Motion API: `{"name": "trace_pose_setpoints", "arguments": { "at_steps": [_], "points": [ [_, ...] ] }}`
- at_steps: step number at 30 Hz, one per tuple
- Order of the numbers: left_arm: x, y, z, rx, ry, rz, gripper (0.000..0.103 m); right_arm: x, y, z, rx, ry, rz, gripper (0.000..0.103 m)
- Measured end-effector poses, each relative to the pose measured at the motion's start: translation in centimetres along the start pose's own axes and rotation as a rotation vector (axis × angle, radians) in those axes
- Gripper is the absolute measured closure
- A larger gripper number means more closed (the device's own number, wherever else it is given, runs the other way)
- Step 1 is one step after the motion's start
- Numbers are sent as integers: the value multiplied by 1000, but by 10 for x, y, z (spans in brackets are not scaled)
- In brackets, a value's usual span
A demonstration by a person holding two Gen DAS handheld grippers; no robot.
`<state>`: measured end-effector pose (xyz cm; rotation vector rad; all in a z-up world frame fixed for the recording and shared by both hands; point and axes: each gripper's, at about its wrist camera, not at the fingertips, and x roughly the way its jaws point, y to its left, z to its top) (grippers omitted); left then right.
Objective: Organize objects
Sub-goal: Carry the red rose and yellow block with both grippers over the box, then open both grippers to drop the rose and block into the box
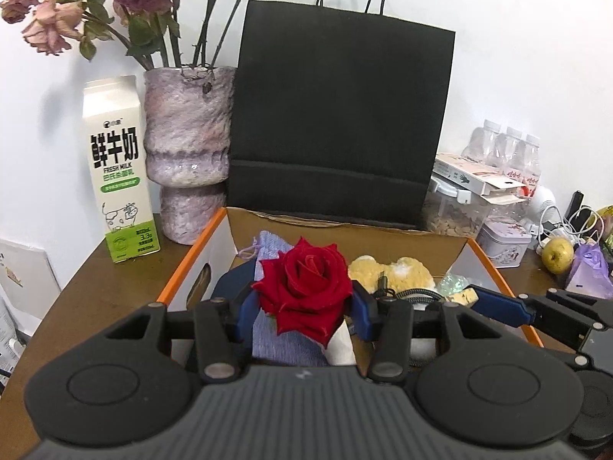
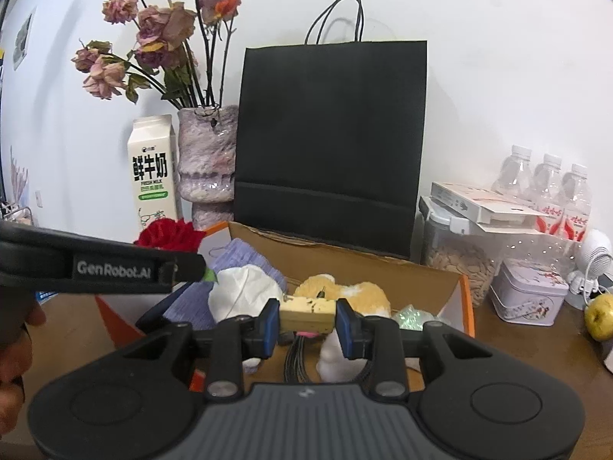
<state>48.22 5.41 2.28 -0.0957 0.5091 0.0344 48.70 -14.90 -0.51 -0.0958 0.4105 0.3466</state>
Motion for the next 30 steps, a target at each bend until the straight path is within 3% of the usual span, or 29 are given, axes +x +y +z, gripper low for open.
{"name": "trace_pose_setpoints", "arguments": {
  "at_steps": [14, 30],
  "points": [
    [47, 2, 18, 26, 3, 37, 53, 45, -12, 15, 11, 29, -23, 73],
    [89, 9, 18, 47, 103, 73, 53, 74, -25, 17, 51, 110, -78, 73]
  ]
}}
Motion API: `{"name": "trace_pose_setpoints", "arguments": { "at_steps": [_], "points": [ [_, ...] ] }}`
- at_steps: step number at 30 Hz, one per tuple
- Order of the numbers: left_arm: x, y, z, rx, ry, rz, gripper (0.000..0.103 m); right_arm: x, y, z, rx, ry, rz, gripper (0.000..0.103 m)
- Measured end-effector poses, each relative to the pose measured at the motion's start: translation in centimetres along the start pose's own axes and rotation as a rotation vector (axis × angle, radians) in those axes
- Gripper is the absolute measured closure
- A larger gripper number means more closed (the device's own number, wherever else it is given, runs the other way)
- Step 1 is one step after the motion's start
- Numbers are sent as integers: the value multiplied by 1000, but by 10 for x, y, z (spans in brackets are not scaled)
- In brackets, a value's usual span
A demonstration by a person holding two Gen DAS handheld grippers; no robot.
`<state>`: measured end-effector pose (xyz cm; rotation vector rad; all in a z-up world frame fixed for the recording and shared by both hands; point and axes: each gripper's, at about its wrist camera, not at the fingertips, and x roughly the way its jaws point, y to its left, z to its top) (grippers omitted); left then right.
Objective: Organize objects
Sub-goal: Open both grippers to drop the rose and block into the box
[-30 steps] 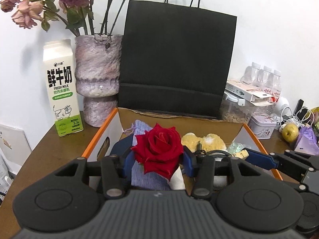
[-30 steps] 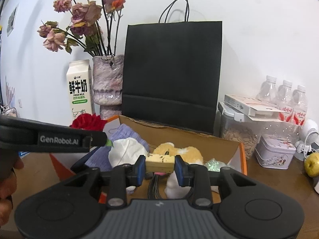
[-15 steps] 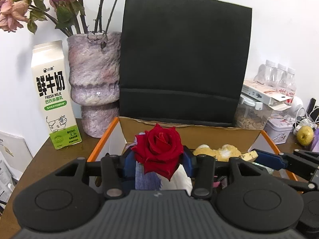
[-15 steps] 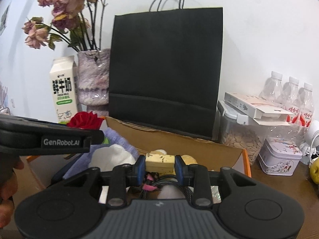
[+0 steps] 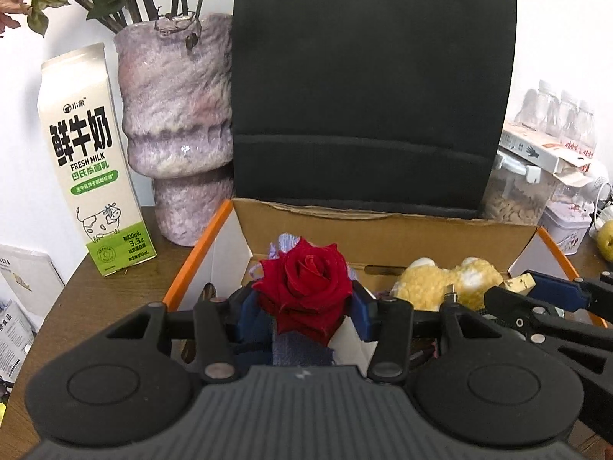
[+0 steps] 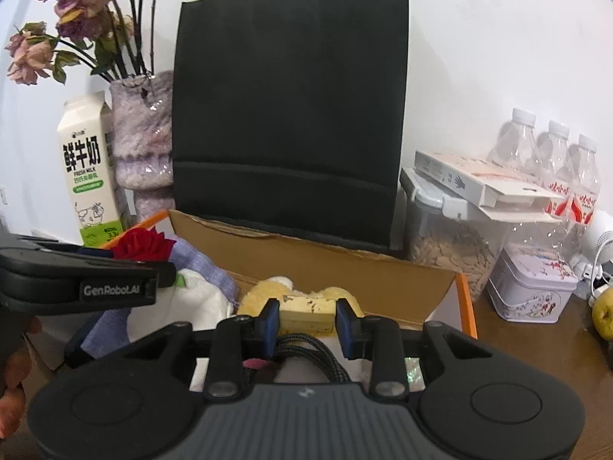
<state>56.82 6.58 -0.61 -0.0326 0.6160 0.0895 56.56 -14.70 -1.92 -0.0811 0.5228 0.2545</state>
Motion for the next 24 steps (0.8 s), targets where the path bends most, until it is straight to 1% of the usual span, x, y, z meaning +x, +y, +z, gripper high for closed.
{"name": "trace_pose_setpoints", "arguments": {
  "at_steps": [2, 5, 6, 7, 8, 9, 10, 11, 24],
  "points": [
    [-2, 0, 0, 0, -4, -2, 53, 1, 0, -1, 1, 5, -1, 73],
    [-5, -1, 0, 3, -16, -4, 49, 1, 0, -1, 0, 9, 1, 73],
    [-6, -1, 1, 5, -22, 1, 42, 1, 1, -2, -1, 10, 0, 72],
    [-8, -2, 1, 8, -33, 2, 36, 1, 1, -2, -4, 15, -2, 66],
    [-10, -2, 1, 9, -44, 3, 22, 1, 2, -3, -4, 17, -6, 52],
    [-12, -2, 2, 8, -57, 7, 12, 0, 2, -3, 0, 17, -11, 40],
    [-14, -2, 2, 8, -68, 14, 7, -1, 2, -3, 2, 18, -14, 17],
    [-15, -2, 3, 8, -76, 25, 0, -2, 2, -3, 1, 20, -13, 0],
    [-16, 0, 2, 1, -71, 40, 0, -6, 4, -3, 6, 13, -23, 0]
  ]
}}
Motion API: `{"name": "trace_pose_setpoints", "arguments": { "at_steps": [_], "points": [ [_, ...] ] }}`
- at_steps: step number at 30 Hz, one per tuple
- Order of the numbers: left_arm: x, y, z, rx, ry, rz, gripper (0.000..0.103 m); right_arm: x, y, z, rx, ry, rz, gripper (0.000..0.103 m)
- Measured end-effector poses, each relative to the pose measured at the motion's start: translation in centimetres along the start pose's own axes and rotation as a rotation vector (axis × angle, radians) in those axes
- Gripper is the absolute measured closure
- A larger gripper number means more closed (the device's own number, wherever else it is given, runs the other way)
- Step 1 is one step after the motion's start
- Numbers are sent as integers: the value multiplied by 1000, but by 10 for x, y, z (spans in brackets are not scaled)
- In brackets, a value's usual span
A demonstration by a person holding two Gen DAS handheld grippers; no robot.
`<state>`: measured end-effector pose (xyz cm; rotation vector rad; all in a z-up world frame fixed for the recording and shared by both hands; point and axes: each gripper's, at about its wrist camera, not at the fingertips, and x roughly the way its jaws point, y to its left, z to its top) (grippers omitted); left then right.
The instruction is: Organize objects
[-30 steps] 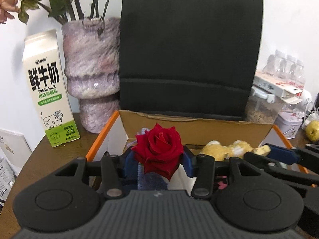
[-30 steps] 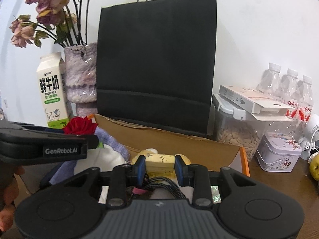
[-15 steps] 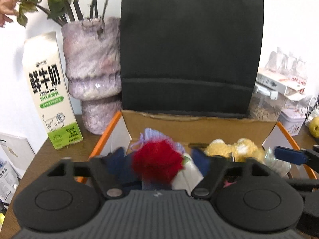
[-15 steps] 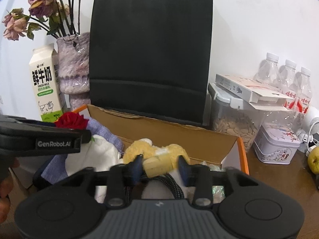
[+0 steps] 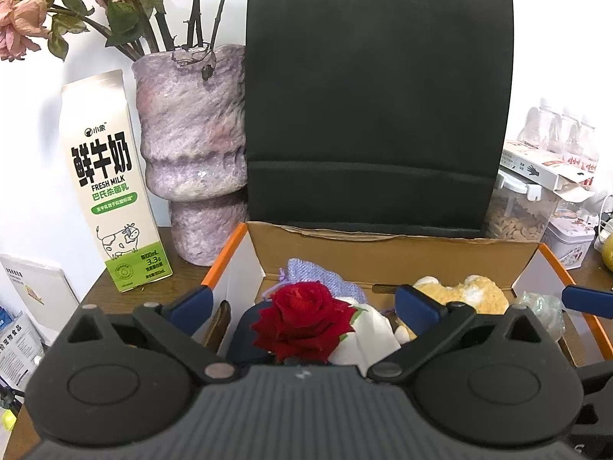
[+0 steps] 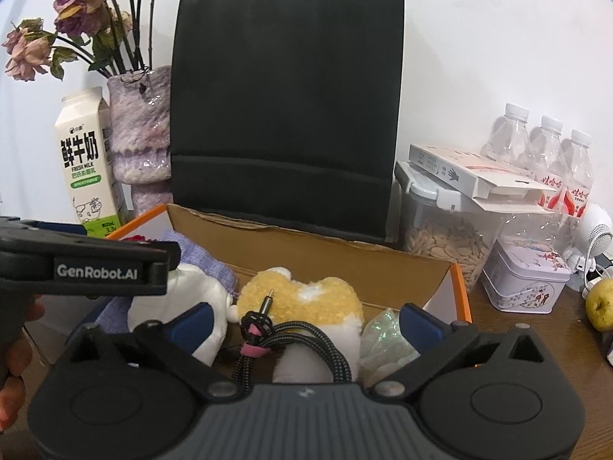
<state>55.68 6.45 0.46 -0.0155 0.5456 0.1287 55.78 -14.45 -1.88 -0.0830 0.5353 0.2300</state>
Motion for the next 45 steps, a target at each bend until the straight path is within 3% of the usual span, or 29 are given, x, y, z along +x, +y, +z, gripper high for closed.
{"name": "trace_pose_setpoints", "arguments": {
  "at_steps": [10, 17, 30, 45],
  "points": [
    [-3, -1, -2, -3, -3, -2, 0, -1, 0, 0, -1, -1, 2, 0],
    [-27, 2, -9, -16, -23, -29, 0, -16, 2, -2, -8, -20, -9, 0],
    [-123, 11, -52, -33, -29, -62, 0, -91, 10, -37, 19, -35, -20, 0],
    [-235, 25, -116, -16, -6, -70, 0, -209, 25, -93, 45, -52, 8, 0]
  ]
}}
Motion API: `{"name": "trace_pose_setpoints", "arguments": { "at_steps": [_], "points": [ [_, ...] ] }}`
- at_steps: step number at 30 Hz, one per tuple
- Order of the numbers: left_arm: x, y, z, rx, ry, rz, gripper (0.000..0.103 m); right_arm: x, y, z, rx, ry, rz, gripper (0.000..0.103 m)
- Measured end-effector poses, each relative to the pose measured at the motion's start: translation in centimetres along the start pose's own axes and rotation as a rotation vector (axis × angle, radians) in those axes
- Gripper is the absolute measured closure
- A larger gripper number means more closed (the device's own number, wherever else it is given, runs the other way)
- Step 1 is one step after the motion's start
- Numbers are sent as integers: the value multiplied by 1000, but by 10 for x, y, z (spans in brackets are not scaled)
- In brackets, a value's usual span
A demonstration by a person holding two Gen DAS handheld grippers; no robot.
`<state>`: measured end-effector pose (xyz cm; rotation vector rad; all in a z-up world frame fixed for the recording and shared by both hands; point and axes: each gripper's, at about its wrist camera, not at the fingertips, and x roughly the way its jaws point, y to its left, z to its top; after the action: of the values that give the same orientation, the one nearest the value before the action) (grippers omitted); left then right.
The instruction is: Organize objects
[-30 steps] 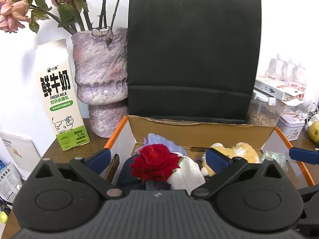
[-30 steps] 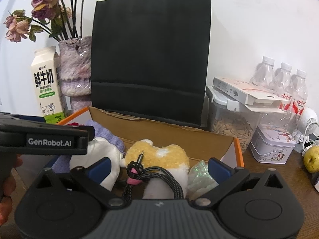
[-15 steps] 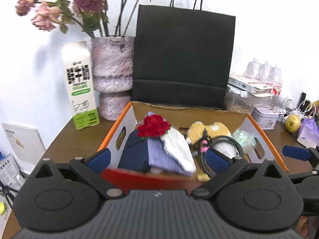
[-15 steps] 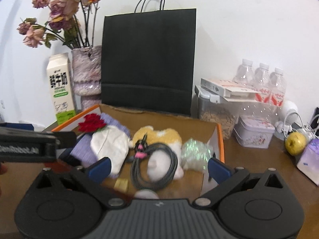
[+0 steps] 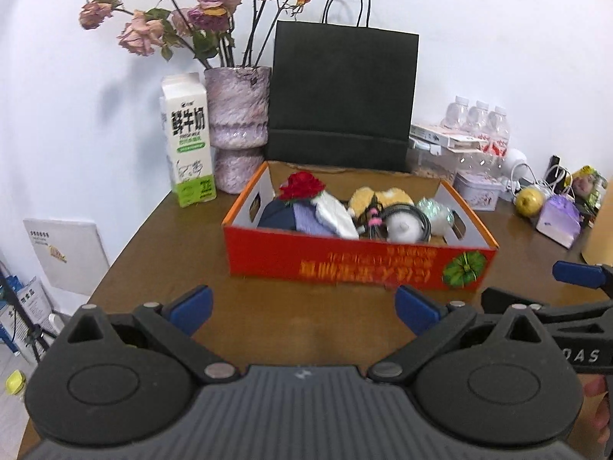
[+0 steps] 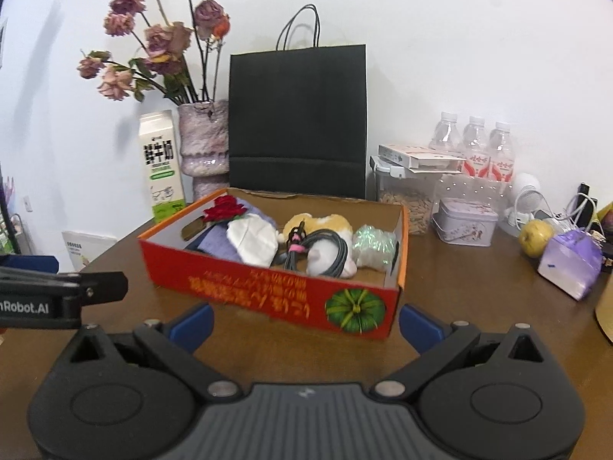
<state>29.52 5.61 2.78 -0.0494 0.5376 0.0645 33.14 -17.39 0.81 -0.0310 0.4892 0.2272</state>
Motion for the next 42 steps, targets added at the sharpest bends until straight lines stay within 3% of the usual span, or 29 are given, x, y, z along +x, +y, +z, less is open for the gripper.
{"name": "trace_pose_setpoints", "arguments": {
  "at_steps": [19, 42],
  "points": [
    [-74, 29, -68, -4, 39, -1, 0, -86, 31, -55, 7, -2, 13, 0],
    [-91, 27, -71, 3, 19, -4, 0, -107, 38, -60, 1, -21, 19, 0]
  ]
}}
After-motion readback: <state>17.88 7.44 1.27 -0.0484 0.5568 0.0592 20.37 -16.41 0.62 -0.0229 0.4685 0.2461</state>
